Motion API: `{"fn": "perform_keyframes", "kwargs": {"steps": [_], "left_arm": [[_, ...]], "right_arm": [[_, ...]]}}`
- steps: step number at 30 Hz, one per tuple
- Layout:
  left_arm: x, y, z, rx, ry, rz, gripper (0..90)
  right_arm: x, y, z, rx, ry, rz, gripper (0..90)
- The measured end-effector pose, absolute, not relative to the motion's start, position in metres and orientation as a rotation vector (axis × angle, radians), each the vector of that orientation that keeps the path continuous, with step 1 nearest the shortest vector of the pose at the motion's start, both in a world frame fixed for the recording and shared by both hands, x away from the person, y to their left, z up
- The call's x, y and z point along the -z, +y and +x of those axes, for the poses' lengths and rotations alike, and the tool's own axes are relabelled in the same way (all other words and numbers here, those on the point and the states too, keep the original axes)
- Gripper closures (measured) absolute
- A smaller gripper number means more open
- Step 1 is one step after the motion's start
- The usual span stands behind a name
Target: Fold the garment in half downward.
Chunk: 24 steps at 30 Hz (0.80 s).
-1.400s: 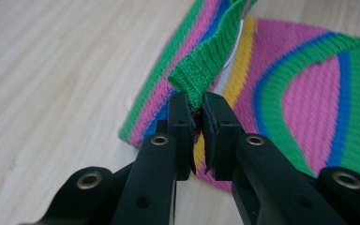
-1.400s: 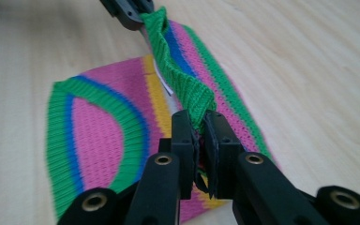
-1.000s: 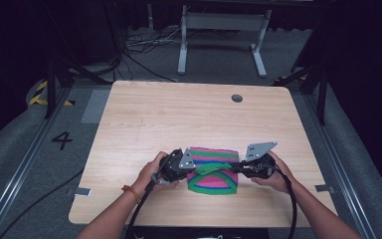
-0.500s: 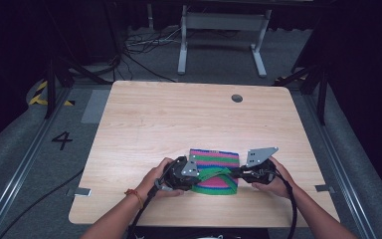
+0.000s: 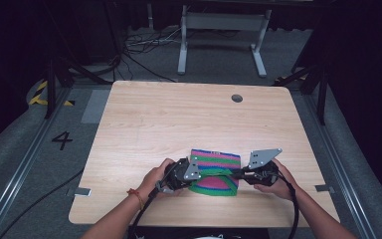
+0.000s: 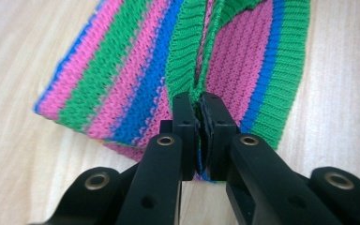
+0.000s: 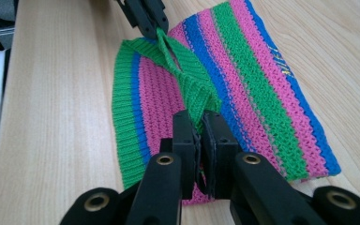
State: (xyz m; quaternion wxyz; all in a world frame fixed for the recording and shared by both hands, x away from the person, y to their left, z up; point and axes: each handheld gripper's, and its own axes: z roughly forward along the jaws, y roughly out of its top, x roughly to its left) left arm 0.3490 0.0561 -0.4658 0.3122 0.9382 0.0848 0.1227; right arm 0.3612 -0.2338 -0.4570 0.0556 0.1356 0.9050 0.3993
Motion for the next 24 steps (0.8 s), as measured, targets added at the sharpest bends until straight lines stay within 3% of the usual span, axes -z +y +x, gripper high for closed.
{"fn": "perform_keyframes", "kwargs": {"steps": [7, 17, 24], "left_arm": [[0.466, 0.056, 0.333, -0.309, 0.156, 2.53, 84.7], [0.484, 0.058, 0.335, -0.274, 0.223, 2.508, 82.6], [0.486, 0.056, 0.352, -0.3, 0.311, 2.482, 82.6]], "right_arm": [[0.459, -0.231, 0.351, -1.171, 2.788, 0.364, 84.3], [0.484, -0.227, 0.345, -1.047, 2.804, 0.339, 79.1], [0.488, -0.226, 0.362, -1.041, 2.734, 0.397, 79.2]]}}
